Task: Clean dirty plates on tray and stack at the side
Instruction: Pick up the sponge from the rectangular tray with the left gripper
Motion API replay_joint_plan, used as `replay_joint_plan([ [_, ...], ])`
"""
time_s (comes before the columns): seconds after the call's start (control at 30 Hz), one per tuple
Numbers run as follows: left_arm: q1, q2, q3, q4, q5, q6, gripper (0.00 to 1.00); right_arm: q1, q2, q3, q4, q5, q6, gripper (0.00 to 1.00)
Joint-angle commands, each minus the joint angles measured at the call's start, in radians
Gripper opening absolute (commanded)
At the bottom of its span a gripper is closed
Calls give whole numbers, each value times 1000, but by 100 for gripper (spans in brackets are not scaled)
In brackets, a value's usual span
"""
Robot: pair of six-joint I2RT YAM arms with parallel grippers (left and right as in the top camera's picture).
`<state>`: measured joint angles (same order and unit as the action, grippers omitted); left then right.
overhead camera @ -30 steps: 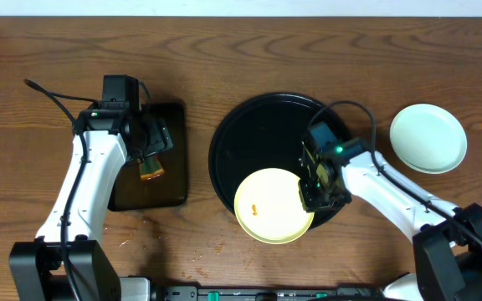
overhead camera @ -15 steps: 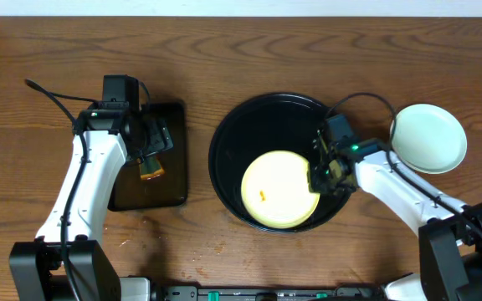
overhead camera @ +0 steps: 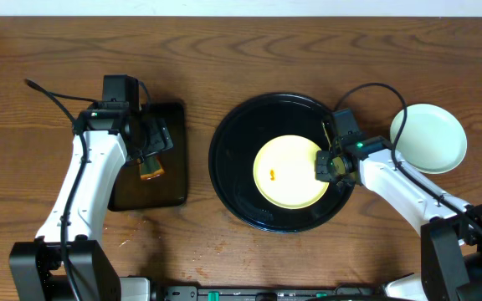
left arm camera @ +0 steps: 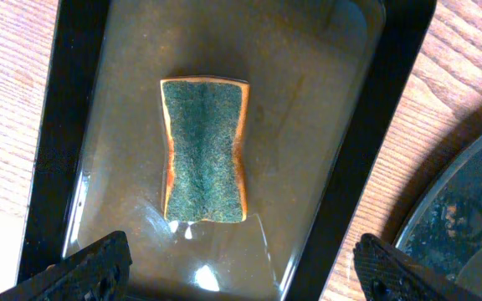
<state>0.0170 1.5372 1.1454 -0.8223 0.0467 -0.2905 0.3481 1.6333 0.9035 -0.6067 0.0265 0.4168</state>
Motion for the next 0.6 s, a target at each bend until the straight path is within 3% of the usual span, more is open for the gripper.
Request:
replay_joint_plan([
  [0.0,-1,-7,11,-3,-2,2,87,-5,-4,18,50,1,-258,23],
  [0.1,-1,-7,11,-2,-2,2,87,-8,3,17,77,-35,-372,23],
  [0.33,-2,-7,11,-18,58,-2,87,-19,85,16,151,-39,-389,22],
  [0.5,-2,-6,11,-56,122,-2,87,-22,135,16,158,-39,-366,1],
  [0.57,-2,-6,10,-61,122,-2,87,-24,132,18,158,-39,-351,1],
])
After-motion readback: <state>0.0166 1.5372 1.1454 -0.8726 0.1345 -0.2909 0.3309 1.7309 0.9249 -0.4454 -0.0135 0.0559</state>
